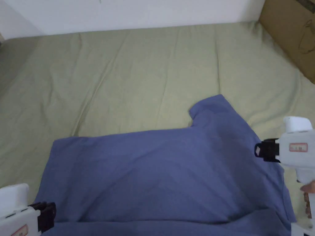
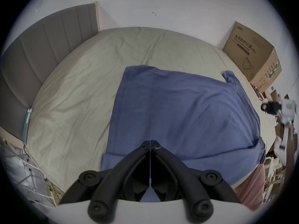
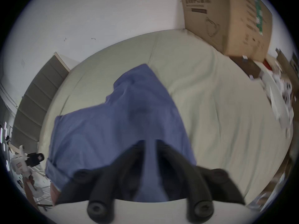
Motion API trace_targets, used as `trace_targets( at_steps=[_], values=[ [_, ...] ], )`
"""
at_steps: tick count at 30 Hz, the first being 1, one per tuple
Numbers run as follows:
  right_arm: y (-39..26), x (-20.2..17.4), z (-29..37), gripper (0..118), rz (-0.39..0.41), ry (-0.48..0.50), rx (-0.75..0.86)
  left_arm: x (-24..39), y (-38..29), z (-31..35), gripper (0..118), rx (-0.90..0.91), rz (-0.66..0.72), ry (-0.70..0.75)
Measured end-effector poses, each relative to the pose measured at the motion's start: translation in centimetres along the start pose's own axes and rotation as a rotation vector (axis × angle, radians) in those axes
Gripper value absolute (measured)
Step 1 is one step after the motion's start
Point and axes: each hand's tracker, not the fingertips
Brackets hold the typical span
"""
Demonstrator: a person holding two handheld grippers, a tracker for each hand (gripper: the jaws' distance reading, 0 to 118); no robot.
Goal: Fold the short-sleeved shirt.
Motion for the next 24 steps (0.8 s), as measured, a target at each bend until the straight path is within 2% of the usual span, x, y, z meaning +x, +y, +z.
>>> trace_targets(
  at_steps=[1,2,3,5,6,9,12,15,16,17,19,20,21,22,23,24],
  values=[
    [2.0,0.1,-1.7,83,0.027,-0.023,-0.038,-0.2,0.4,-0.2,0,0.001,-0.007,0.005],
    [3.5,0.2,-3.7,106,0.056,-0.002,-0.1,-0.1,0.8,-0.5,0,0.003,-0.011,0.005],
    [4.6,0.4,-5.1,110,0.052,0.006,-0.112,-0.1,1.2,-0.8,0,0.004,-0.014,0.002],
    [6.6,1.1,-8.1,110,0.018,0.009,-0.111,-0.2,1.6,-1.5,0,0.003,-0.006,0.002],
    [7.3,1.4,-9.5,110,-0.012,-0.014,-0.133,-0.3,1.9,-1.9,0,-0.006,0.001,0.006],
    [8.4,2.3,-12.9,110,-0.027,-0.061,-0.157,-0.2,2.0,-2.7,0,-0.03,-0.023,0.023],
    [8.5,2.9,-15.4,109,-0.005,-0.068,-0.21,-0.4,2.1,-3.4,0,-0.05,-0.039,0.042],
    [8.0,2.0,-15.1,108,0.061,-0.094,-0.195,-0.7,1.9,-4.0,0,-0.07,-0.02,0.044],
    [8.0,1.9,-14.7,104,0.098,-0.095,-0.172,-0.8,1.9,-4.1,0,-0.074,-0.015,0.043],
    [7.9,1.8,-14.3,96,0.099,-0.108,-0.167,-0.9,1.9,-4.3,0,-0.075,-0.016,0.04],
    [7.8,1.7,-13.1,69,0.103,-0.105,-0.141,-0.8,2.0,-4.7,0,-0.082,-0.019,0.045],
    [7.8,1.9,-12.5,54,0.103,-0.084,-0.13,-0.8,2.1,-5.0,0,-0.085,-0.024,0.048],
    [7.9,1.8,-12.3,23,0.102,-0.041,-0.137,-0.9,2.2,-5.1,0,-0.084,-0.029,0.051],
    [7.8,1.4,-12.4,5,0.102,-0.002,-0.156,-0.9,2.4,-5.2,0,-0.084,-0.031,0.051],
    [7.7,1.0,-12.4,5,0.107,0.005,-0.165,-1.0,2.6,-5.3,0,-0.083,-0.034,0.047],
    [7.5,0.5,-12.5,5,0.147,-0.063,-0.15,-1.1,2.8,-5.4,0,-0.078,-0.032,0.046]
  ],
)
